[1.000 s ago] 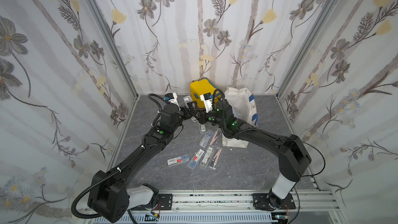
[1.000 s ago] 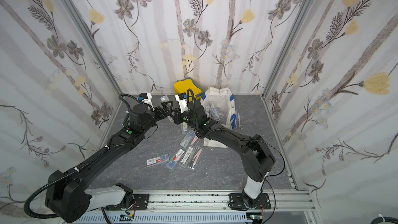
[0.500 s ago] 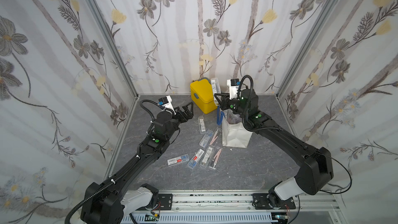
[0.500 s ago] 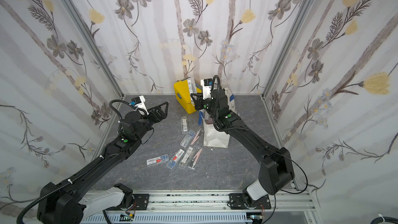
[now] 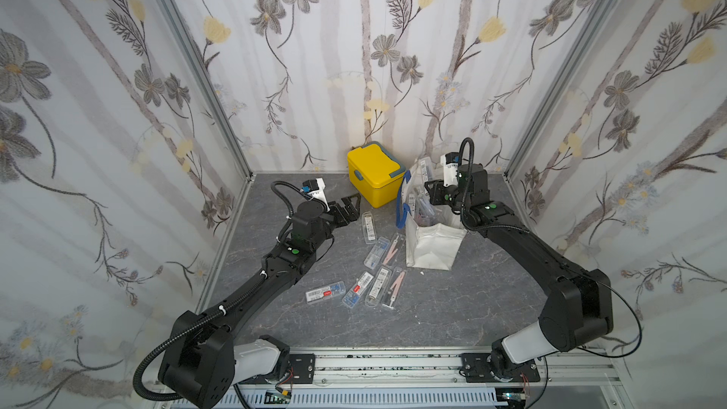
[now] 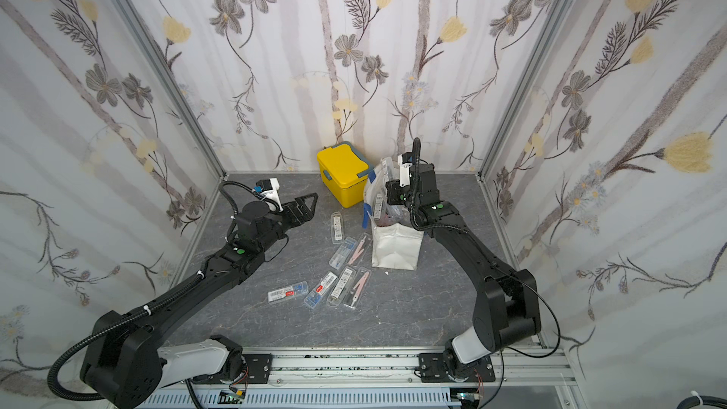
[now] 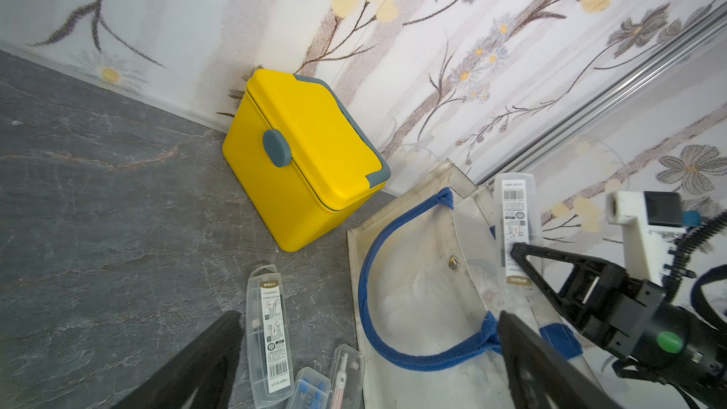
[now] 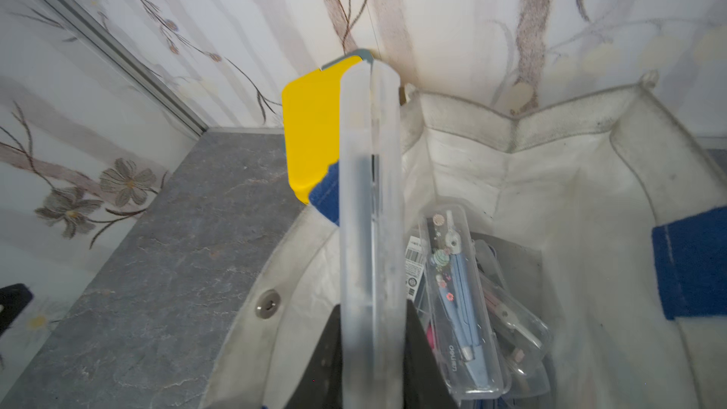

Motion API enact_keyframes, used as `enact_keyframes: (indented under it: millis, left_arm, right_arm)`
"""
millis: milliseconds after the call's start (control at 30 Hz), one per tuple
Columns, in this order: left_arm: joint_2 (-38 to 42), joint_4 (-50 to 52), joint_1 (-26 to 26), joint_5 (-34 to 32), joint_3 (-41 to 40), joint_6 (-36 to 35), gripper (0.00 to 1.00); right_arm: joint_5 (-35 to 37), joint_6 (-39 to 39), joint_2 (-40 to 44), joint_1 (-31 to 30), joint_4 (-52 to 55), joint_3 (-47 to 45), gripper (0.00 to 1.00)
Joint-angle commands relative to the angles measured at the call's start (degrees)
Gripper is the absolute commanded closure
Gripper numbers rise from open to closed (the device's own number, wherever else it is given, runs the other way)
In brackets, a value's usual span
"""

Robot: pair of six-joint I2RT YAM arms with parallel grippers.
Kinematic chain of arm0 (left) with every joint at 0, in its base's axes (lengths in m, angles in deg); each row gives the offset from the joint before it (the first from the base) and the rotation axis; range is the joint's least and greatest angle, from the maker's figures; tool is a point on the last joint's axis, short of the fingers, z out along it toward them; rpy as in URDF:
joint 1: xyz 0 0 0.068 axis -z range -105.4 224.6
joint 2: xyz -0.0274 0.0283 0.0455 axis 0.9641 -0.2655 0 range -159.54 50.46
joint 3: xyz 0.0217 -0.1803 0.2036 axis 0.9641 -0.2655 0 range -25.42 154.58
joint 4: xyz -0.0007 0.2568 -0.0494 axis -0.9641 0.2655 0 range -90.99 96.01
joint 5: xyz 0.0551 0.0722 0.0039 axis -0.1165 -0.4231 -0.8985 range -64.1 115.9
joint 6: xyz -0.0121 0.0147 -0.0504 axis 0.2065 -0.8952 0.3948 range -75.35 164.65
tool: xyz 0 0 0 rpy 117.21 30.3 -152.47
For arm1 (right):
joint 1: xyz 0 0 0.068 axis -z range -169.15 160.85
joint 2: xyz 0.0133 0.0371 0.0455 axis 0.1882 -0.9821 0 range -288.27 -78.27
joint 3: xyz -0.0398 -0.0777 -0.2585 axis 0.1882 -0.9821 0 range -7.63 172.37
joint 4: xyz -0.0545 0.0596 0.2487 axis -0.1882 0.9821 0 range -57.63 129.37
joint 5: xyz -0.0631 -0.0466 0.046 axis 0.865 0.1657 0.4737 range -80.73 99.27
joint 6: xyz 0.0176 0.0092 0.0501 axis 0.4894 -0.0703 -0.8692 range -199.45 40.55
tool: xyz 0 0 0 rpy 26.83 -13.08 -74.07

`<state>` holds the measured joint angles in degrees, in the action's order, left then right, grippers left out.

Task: Put the compass set into the canvas bag
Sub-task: Place the compass set in the canvas bag.

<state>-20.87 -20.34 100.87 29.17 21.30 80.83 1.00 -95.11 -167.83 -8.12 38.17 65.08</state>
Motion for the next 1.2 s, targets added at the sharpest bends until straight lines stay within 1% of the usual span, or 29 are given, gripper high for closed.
enact_keyframes:
  millis: [0,267,500,633,867,1167]
  left_arm:
    - [-0.48,1.08,-0.07,0.74,0.47,-0.11,0.0]
    - [-6.5,9.36,-0.1,2.19,4.19,-1.57,0.0]
    - [-15.17,14.74,0.49,3.34,8.36,-2.47,0.0]
    - [-20.19,19.49,1.94,0.45,11.79,-2.91,0.0]
    - [-26.33,26.37,4.63,-5.62,16.96,-4.45,0.0]
    - [-31.38,29.42,5.97,-7.37,20.62,-4.62,0.0]
  right_arm:
    - [-1.65,1.68,-3.53,0.76,2.05,1.48,0.83]
    - [0.31,3.85,-10.95,0.9,7.12,5.97,0.83]
    - [3.06,5.59,-15.57,0.75,11.82,9.0,0.81]
    - [4.22,6.14,-16.83,0.64,12.64,9.44,0.77]
    - [4.01,6.37,-17.88,0.54,13.36,9.74,0.68]
    - [3.03,6.52,-14.8,0.53,11.9,9.26,0.5]
